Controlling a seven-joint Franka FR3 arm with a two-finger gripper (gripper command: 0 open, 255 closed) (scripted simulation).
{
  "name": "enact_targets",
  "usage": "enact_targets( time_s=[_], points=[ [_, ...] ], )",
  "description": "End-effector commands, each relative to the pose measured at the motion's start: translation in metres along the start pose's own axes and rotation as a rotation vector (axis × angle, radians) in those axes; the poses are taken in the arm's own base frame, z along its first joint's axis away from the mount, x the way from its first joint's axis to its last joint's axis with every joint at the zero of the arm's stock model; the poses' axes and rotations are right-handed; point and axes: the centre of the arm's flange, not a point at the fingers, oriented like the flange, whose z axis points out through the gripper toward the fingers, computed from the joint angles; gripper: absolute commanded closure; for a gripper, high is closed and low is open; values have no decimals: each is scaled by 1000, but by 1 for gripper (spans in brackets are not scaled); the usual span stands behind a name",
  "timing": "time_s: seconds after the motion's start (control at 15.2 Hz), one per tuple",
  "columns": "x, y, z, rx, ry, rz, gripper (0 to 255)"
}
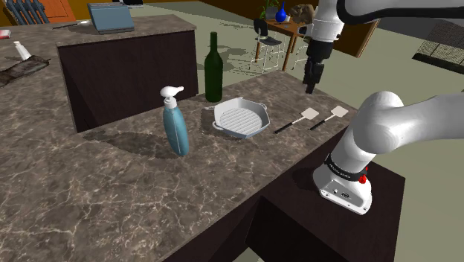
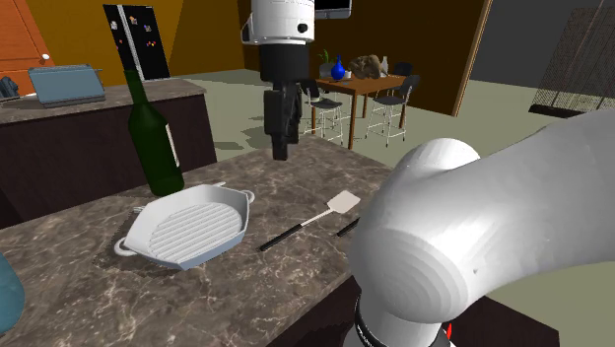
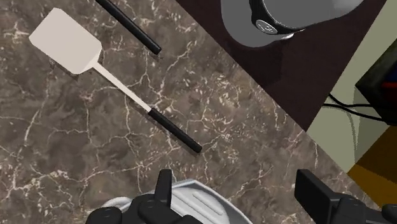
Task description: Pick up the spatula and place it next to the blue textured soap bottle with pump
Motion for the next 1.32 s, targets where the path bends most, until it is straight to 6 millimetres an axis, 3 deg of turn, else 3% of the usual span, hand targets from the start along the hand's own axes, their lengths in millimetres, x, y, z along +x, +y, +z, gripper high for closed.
enact_targets(
  time_s=[0.0, 0.46, 0.86, 1.25],
  points=[
    [-9, 11, 22, -15, 3, -122, 0],
    [-35, 54, 97, -61, 13, -510, 0],
    [-42, 99, 160, -100, 21, -843, 0],
    [-41, 101, 186, -100, 22, -844, 0]
  ],
)
